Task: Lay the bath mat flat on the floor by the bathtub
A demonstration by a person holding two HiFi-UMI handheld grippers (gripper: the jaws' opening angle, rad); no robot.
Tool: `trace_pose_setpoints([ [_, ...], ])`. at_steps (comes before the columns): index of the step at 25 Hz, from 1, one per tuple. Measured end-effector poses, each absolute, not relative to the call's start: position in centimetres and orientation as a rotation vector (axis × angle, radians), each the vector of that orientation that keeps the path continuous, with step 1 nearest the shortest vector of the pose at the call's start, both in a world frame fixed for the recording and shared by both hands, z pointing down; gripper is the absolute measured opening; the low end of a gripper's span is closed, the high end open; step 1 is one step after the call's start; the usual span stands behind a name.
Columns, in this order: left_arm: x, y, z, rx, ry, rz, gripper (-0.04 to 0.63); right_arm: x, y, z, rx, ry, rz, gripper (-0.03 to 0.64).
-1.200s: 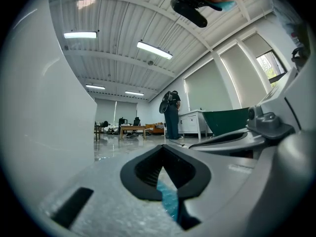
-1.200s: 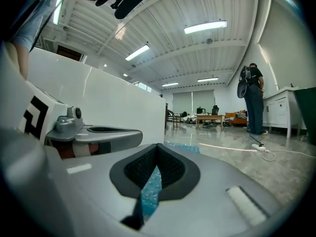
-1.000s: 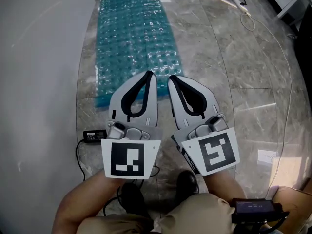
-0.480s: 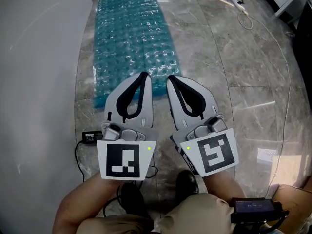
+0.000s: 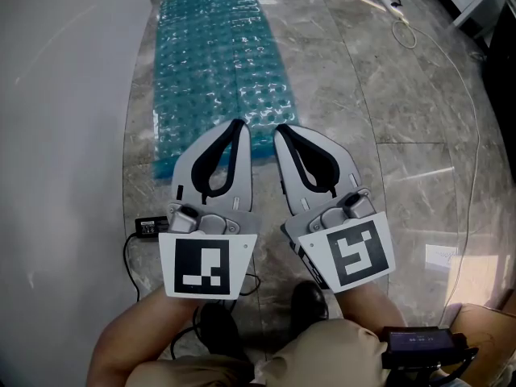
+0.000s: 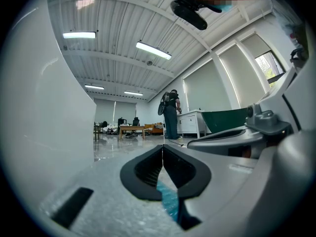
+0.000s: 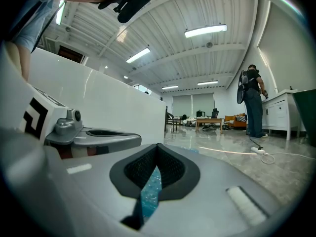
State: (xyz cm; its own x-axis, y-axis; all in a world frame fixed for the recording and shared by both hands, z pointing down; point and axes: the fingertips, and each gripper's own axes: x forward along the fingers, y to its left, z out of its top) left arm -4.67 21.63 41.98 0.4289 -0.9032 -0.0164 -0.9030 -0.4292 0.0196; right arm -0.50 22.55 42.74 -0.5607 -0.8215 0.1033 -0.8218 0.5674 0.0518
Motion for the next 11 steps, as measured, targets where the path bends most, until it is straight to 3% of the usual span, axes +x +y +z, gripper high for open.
trace_pose_setpoints([
  [11, -4.80, 21.79, 41.93, 2.658, -1.670, -0.029, 0.009, -0.67, 22.63, 42.57, 1.405, -2.677, -0.009, 0.008],
])
